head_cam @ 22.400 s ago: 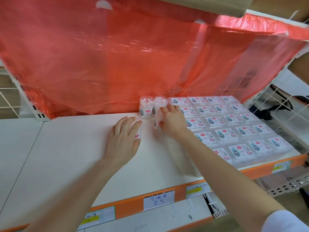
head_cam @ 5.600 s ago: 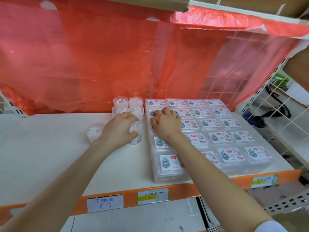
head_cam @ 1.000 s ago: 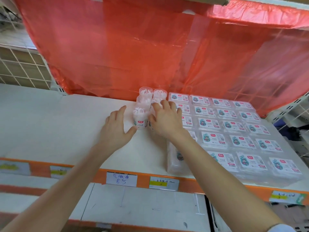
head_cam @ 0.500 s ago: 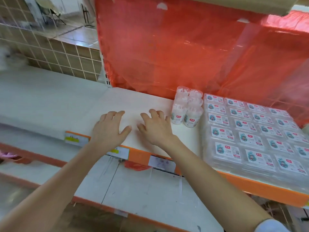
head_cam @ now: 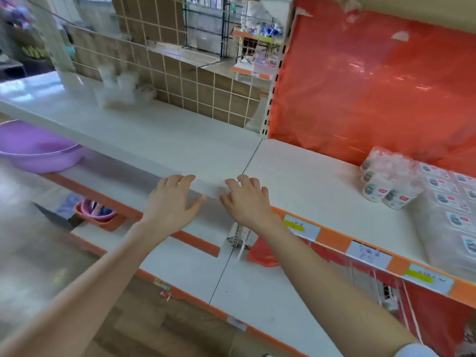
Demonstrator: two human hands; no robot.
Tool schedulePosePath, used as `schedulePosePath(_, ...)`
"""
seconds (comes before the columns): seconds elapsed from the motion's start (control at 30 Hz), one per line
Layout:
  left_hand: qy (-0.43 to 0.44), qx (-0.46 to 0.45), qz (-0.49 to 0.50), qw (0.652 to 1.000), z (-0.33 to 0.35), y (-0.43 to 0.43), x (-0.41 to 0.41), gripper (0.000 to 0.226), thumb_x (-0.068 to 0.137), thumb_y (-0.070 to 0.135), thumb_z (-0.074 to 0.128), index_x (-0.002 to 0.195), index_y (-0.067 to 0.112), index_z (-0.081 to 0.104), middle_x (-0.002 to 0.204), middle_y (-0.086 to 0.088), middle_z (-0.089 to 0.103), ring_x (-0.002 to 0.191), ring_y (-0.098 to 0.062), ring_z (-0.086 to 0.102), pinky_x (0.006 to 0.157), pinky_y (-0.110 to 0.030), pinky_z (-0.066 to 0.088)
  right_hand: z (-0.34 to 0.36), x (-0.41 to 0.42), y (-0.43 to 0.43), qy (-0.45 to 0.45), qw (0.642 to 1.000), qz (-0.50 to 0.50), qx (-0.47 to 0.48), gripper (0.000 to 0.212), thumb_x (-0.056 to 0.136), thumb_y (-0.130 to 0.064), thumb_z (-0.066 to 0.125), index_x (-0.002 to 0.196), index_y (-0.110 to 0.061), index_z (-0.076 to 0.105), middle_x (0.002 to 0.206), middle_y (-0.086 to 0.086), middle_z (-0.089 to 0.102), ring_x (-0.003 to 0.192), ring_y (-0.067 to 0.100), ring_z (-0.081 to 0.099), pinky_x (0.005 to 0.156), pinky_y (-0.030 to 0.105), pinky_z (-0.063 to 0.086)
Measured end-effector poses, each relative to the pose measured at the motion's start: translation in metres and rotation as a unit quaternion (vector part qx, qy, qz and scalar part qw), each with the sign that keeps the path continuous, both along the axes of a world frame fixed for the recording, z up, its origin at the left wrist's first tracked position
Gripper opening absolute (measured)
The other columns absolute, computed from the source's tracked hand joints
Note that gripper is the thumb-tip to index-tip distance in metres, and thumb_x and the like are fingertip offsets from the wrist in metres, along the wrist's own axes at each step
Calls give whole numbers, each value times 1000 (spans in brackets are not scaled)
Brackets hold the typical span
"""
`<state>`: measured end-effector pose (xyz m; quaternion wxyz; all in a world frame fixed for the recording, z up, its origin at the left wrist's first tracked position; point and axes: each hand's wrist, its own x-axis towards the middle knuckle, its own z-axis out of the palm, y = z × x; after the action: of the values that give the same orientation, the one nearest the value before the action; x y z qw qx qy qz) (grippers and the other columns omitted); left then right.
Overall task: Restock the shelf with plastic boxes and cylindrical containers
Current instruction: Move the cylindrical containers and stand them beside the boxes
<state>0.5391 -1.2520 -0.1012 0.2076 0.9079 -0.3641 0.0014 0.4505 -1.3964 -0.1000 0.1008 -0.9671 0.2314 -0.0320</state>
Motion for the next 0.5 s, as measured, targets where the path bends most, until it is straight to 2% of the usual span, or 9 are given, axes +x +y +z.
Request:
schedulePosePath(0.33, -19, 3, 83, 996, -5, 84, 60, 56, 89, 45, 50, 133, 10, 45, 134, -10, 48, 123, -30, 41, 95, -41, 39, 1, 94, 68, -3, 996, 89, 18, 40, 94, -40, 36, 126, -18, 48, 133, 10, 40, 124, 33, 32, 97, 47, 29)
schedulePosePath(0.5, -10, 0, 121, 993, -11, 98, 102, 56, 89, 43, 51, 135, 13, 43, 136, -10, 47, 125, -31, 39, 99, -43, 36, -3, 147, 81, -8, 992, 125, 18, 42, 95, -40, 36, 128, -18, 46, 134, 9, 40, 125, 32, 33, 98, 47, 29)
